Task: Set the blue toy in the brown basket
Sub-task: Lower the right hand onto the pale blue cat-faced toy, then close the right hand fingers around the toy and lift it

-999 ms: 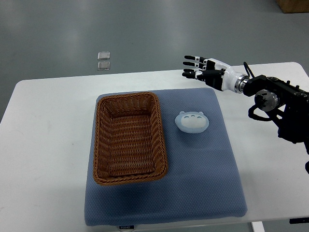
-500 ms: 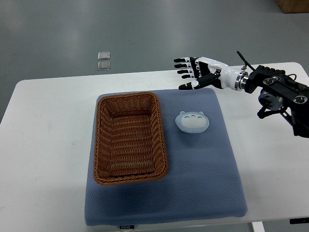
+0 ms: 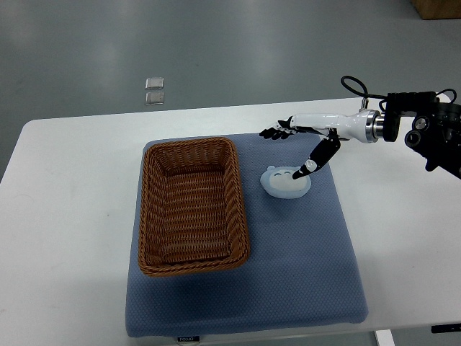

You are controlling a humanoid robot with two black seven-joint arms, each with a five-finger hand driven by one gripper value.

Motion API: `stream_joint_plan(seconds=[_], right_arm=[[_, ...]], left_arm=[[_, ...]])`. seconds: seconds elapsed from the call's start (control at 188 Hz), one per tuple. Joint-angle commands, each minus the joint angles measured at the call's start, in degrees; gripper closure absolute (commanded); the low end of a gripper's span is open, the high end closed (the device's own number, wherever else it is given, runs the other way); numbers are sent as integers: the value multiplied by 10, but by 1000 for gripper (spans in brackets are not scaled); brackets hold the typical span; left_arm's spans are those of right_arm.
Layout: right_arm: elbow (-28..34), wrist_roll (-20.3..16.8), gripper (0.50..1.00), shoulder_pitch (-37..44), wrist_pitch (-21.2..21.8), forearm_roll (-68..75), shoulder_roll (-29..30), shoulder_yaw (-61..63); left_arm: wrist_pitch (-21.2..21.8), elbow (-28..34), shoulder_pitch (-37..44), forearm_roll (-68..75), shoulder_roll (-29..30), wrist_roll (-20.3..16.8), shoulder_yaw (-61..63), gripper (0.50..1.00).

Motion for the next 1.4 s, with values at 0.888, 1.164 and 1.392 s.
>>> stream_joint_plan(seconds=[0.888,1.164,1.392], right_arm=[[-5,-2,693,-77,-254,-14,29,-97],[-6,1,965,-78,-256,-11,30,-90],[-6,11,1000,-74,-273,0,37,-87]], left_arm=[[0,1,0,0,0,0,1,500],[0,0,0,0,0,0,1,500],[0,0,0,0,0,0,1,500]])
